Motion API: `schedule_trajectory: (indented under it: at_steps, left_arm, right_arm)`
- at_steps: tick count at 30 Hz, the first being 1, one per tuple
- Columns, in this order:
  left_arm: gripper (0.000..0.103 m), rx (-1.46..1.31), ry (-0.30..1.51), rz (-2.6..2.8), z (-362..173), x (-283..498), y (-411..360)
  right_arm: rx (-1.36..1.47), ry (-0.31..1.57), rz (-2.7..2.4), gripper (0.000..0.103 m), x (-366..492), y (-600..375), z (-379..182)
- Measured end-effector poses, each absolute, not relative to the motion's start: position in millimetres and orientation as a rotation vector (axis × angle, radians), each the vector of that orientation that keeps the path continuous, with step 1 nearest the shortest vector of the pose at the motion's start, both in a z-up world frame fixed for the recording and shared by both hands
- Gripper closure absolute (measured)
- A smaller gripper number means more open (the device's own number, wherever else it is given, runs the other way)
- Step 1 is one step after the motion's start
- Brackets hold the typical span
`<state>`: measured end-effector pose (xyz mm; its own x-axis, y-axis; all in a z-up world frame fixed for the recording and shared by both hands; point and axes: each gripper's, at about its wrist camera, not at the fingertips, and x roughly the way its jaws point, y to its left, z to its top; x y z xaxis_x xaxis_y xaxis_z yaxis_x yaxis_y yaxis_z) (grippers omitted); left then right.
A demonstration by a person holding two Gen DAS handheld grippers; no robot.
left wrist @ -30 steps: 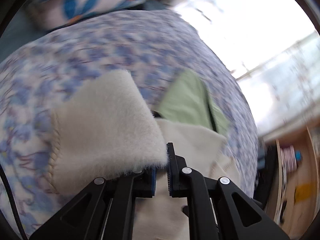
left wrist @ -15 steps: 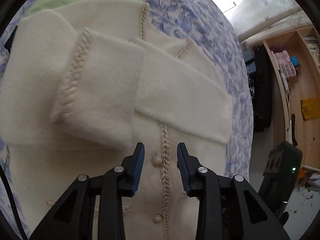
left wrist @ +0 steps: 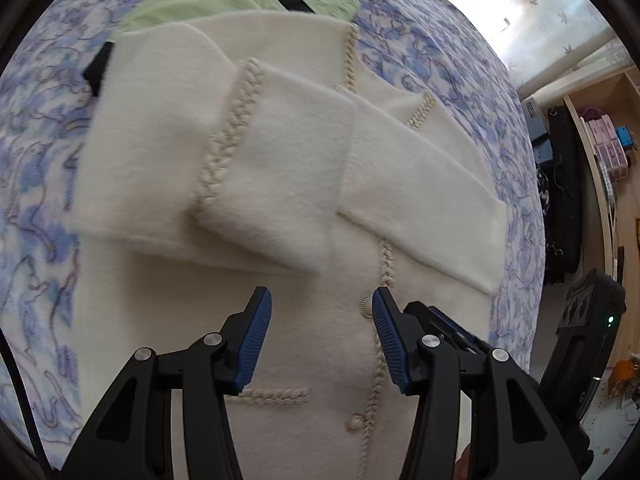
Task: Fold large clothes
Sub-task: 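Grasp the braided cuff of the second sleeve with the right gripper and adjust it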
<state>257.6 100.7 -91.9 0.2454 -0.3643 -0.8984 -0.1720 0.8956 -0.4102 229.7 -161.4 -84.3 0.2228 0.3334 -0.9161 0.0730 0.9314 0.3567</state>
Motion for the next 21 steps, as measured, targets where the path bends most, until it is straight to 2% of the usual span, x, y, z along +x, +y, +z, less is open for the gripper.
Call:
schedule_trajectory:
  at_steps: [5,9,21]
  left_arm:
    - [0.052,-0.506,1.331,-0.046,-88,240,132]
    - [0.052,-0.54,1.342,0.025,-93,224,165]
    - [0.052,-0.622,1.368,0.137,-120,197,241]
  right_arm:
    - [0.243,1.304,0.306,0.065,236,-122,-73]
    - [0.153,1.276,0.395,0.055,240,-86,-68]
    - [-0.322,1.218,0.533,0.055,255,24,-104]
